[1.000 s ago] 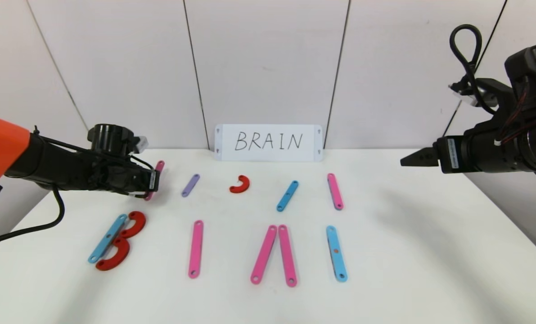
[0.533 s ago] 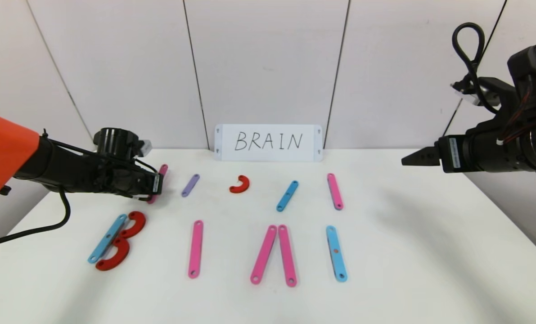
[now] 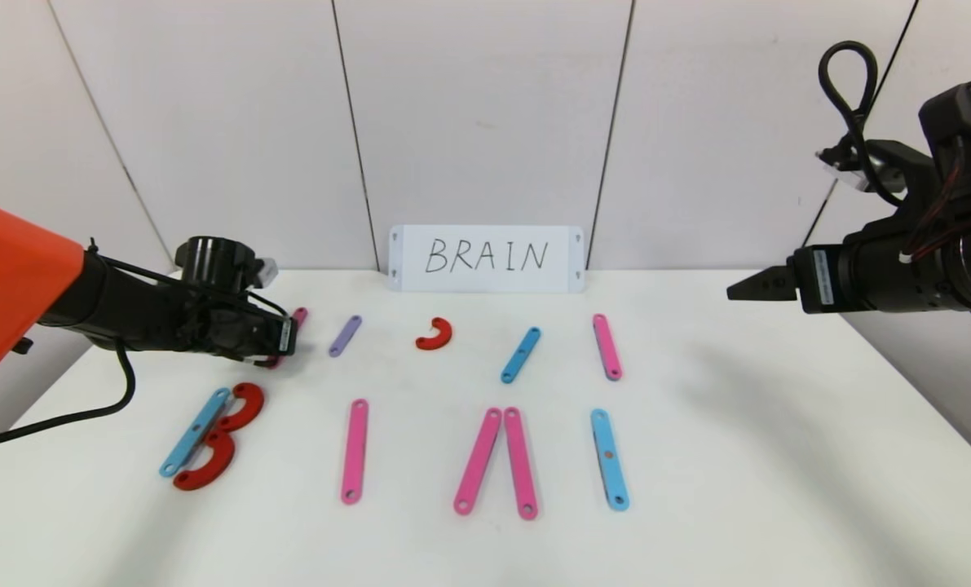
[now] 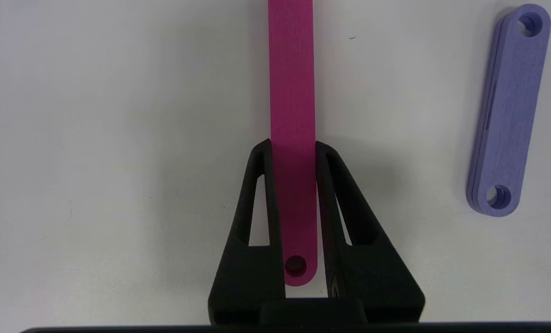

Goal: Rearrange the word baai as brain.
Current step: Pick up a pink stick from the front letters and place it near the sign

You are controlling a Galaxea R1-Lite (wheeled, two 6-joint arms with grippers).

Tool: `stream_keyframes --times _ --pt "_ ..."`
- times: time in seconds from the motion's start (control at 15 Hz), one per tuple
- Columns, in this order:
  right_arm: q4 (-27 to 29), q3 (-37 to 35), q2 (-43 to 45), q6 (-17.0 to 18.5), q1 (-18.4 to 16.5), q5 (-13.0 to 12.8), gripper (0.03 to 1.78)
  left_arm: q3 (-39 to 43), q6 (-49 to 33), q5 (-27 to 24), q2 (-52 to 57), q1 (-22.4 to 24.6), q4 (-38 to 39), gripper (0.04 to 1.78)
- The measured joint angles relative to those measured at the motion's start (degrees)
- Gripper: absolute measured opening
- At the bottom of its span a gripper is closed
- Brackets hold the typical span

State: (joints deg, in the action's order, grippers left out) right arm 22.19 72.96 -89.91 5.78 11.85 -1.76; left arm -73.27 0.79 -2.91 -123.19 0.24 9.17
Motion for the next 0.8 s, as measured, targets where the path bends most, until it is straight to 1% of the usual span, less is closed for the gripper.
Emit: stream_keyframes --times 0.53,0.67,0.8 --pt "-0.04 -0.26 0.07 -0.13 0.09 0.00 1.74 0.15 0.22 0.85 -0.33 -0.17 0.06 0.29" --pt "-0.06 -0.28 0.07 -0.20 0.09 0.00 1.74 0.15 0.24 0.94 -0.33 -0.24 0.06 0.37" --pt "-0.06 -0.28 0.11 -0.20 0.09 0.00 1.74 0.15 0.20 0.96 -0.33 -0.38 0.23 0.57"
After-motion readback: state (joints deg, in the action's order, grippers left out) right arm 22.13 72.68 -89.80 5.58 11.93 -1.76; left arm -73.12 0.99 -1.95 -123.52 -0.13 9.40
